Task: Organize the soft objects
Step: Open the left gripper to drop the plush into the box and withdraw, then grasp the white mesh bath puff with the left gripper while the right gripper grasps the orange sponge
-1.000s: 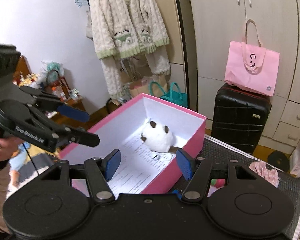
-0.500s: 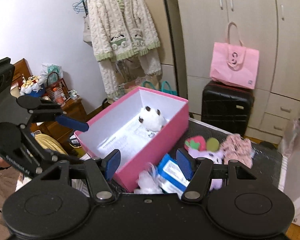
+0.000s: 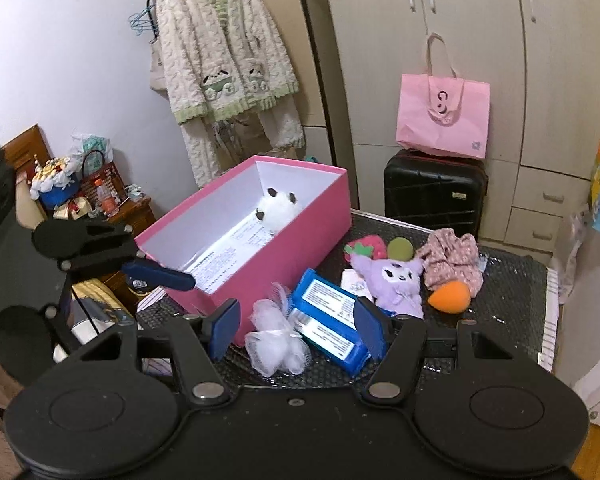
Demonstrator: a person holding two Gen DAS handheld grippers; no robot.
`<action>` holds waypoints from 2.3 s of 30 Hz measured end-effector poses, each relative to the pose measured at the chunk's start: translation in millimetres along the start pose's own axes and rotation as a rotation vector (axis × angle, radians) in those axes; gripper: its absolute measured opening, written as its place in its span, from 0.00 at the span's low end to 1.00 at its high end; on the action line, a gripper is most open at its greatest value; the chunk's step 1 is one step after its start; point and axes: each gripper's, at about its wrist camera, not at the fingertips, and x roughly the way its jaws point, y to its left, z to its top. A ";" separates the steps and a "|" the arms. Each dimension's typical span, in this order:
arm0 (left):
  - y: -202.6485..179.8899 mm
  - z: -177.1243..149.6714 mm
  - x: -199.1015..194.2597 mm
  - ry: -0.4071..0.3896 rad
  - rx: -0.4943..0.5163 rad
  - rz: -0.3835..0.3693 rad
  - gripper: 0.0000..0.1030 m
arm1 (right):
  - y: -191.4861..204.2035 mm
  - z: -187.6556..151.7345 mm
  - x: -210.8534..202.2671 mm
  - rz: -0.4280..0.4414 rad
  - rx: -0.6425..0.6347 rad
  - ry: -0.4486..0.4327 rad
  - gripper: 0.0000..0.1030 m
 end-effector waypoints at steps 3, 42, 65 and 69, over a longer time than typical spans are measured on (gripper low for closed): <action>-4.4 -5.0 11.8 -0.001 0.008 -0.003 0.78 | -12.8 -11.0 8.1 0.006 0.021 0.000 0.66; -41.8 -46.4 151.5 0.066 0.203 0.619 0.64 | -156.1 -18.8 138.9 -0.157 0.142 -0.022 0.67; -49.9 -44.7 152.9 0.035 0.100 0.735 0.08 | -152.9 -43.2 140.1 -0.192 0.137 -0.066 0.49; -51.6 -44.3 140.8 0.012 0.068 0.699 0.12 | -151.4 -45.8 127.5 -0.174 0.152 -0.072 0.49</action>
